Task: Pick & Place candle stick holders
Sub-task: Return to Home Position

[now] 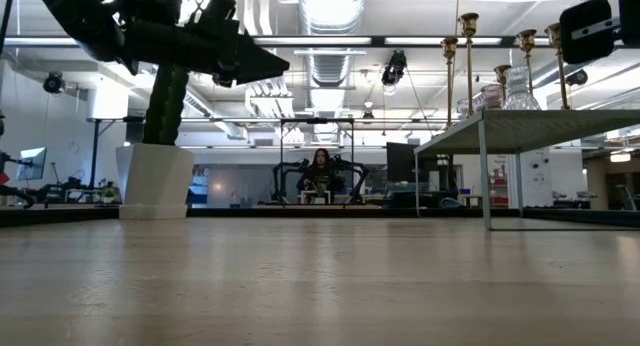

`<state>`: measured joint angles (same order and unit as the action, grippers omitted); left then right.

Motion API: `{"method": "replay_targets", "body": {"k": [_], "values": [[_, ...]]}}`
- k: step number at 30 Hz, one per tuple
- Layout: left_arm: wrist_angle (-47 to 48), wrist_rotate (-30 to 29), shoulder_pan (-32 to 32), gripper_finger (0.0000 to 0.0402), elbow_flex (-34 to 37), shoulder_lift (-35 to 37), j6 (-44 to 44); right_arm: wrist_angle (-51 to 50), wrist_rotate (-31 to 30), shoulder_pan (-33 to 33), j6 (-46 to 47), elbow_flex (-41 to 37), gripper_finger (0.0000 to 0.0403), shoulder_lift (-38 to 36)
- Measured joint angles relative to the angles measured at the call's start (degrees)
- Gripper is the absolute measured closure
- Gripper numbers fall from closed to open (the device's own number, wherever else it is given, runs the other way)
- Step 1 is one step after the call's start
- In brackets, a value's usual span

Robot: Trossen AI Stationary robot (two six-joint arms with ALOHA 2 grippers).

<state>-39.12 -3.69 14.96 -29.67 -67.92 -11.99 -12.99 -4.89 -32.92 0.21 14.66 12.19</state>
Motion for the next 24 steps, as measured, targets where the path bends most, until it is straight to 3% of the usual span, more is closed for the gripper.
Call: {"method": "replay_targets", "body": {"k": [12, 24], "values": [[0.24, -0.02, 0.0, 0.014, 0.02, 0.0, -0.02, 3.05, -2.7, 4.41, -3.64, -7.55, 0.0395, -5.85], [0.27, -0.02, 0.0, 0.014, 0.02, 0.0, 0.0, 3.79, -4.87, 9.29, -10.71, -10.28, 0.0395, -8.44]]}}
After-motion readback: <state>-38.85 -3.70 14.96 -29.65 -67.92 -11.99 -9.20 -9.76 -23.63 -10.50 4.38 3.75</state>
